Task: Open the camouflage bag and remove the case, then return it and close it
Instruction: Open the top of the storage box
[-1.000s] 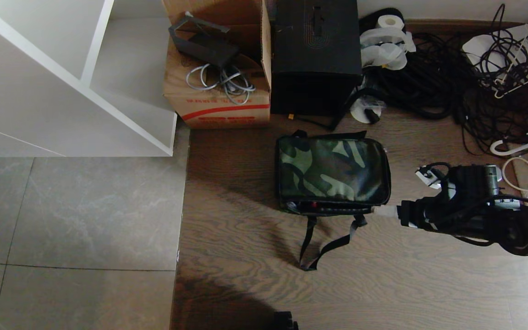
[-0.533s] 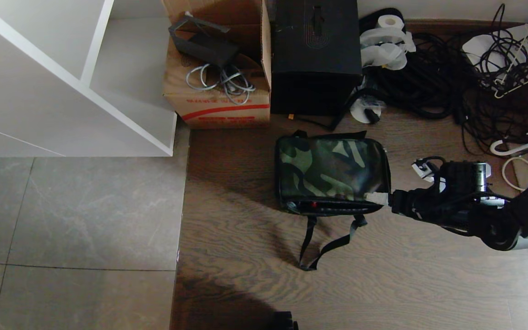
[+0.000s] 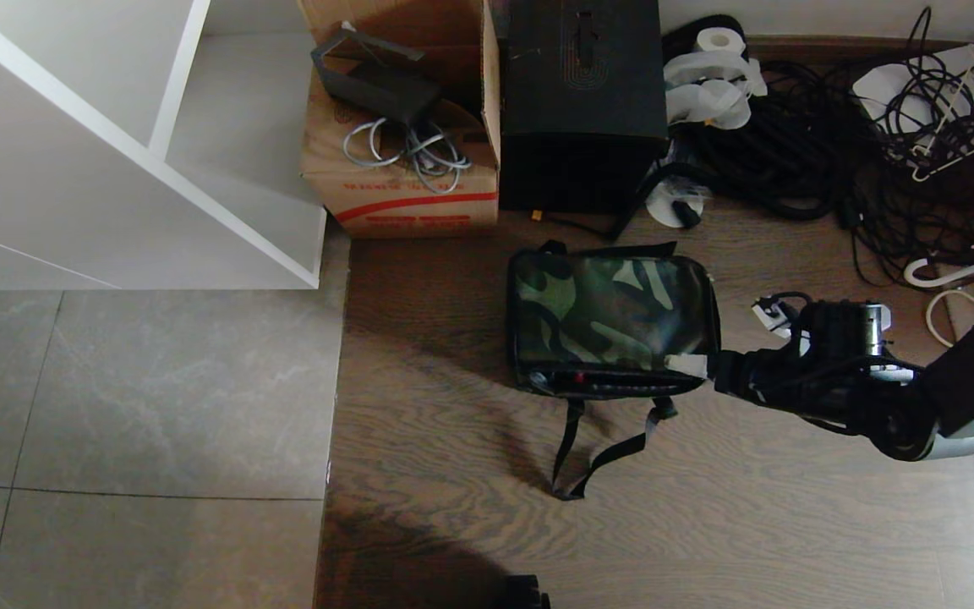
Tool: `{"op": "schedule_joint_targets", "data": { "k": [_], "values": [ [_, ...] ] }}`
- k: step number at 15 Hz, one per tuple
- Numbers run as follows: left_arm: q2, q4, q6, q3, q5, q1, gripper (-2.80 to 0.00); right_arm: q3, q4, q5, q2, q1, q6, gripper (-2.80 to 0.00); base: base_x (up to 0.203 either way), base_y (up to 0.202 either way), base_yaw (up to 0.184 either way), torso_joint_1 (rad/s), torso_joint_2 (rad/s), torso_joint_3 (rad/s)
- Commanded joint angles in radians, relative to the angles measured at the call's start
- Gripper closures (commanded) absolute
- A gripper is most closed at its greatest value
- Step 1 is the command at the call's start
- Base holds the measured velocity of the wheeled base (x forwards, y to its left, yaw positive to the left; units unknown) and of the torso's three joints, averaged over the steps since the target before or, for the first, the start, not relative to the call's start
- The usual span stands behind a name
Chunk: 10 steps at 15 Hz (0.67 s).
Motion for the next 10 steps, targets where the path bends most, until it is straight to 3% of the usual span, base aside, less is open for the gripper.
{"op": "schedule_joint_targets", "data": {
  "k": [1, 10],
  "values": [
    [0.000, -0.001, -0.001, 0.009, 0.000, -0.001, 0.00, -0.004, -0.028, 0.003, 0.024, 0.011, 0.015, -2.80, 0.000, 0.000, 0.000, 0.000, 0.00, 0.000],
    [0.001, -0.001, -0.001, 0.009, 0.000, 0.000, 0.00, -0.017, -0.091, 0.000, 0.057, 0.011, 0.015, -2.80, 0.000, 0.000, 0.000, 0.000, 0.00, 0.000]
  ]
}}
